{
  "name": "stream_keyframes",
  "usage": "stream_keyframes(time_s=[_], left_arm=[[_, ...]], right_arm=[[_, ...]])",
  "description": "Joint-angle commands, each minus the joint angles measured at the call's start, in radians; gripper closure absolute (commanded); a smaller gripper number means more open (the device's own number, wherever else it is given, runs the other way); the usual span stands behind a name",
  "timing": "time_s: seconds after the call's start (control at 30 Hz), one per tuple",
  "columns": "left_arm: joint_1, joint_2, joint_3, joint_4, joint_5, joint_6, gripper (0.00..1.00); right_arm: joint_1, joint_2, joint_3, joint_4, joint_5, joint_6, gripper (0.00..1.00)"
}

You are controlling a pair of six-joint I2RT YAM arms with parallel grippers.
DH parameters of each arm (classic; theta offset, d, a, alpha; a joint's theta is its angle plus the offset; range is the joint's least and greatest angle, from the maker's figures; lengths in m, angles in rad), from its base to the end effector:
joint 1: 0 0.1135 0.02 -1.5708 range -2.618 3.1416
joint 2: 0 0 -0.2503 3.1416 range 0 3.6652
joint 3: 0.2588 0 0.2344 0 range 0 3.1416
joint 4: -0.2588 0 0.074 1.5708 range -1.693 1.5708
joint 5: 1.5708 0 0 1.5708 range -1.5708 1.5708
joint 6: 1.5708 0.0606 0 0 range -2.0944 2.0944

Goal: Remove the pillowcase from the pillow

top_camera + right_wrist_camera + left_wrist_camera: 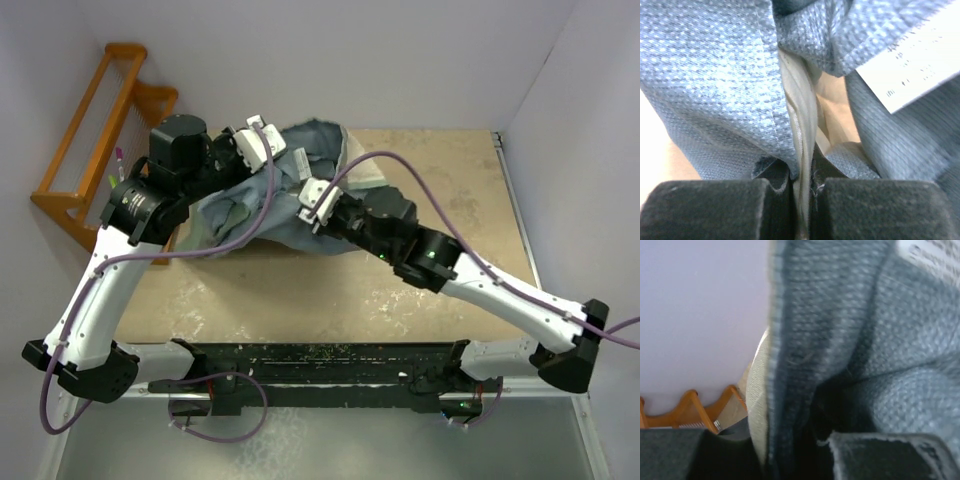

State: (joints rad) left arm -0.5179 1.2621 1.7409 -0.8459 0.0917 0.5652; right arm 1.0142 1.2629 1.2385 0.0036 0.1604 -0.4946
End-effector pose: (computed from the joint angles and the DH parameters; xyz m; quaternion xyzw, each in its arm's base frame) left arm 0.2082 -0.1250 0.4614 0.4467 0.6922 -0.0244 0.5663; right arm 0.1698 0.2546 0.4037 -0.4468 0.5573 0.1239 0.6888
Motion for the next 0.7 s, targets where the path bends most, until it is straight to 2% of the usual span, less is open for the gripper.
stream_keyframes(time_s=[0.0,0.2,0.33,0.4,0.5,0.67], left_arm=[[-0.002,-0.018,0.022,0.069,-0.019,0.004,0.68],[-0.003,-0.028,0.028,0.057,0.0,-0.017,0.32],[-0.002,-0.034,0.083,0.073,-0.015,-0.022,0.16],[-0.001,-0.044,0.135,0.108,-0.037,-0.03,0.12],[-0.001,-0.079,0.192,0.2,-0.067,-0.042,0.01],[-0.001,-0.163,0.199,0.287,-0.001,-0.08,0.01]], right_arm=[[0.003,-0.092,0.226,-0.096,-0.034,0.11,1.0],[0.002,-0.031,0.454,-0.323,0.039,0.19,1.0],[-0.002,0.062,0.584,-0.442,0.191,0.184,1.0],[-0.043,0.124,0.658,-0.518,0.23,0.186,1.0],[-0.139,0.218,0.807,-0.64,0.22,0.255,1.0],[-0.162,0.291,0.928,-0.686,0.23,0.279,1.0]])
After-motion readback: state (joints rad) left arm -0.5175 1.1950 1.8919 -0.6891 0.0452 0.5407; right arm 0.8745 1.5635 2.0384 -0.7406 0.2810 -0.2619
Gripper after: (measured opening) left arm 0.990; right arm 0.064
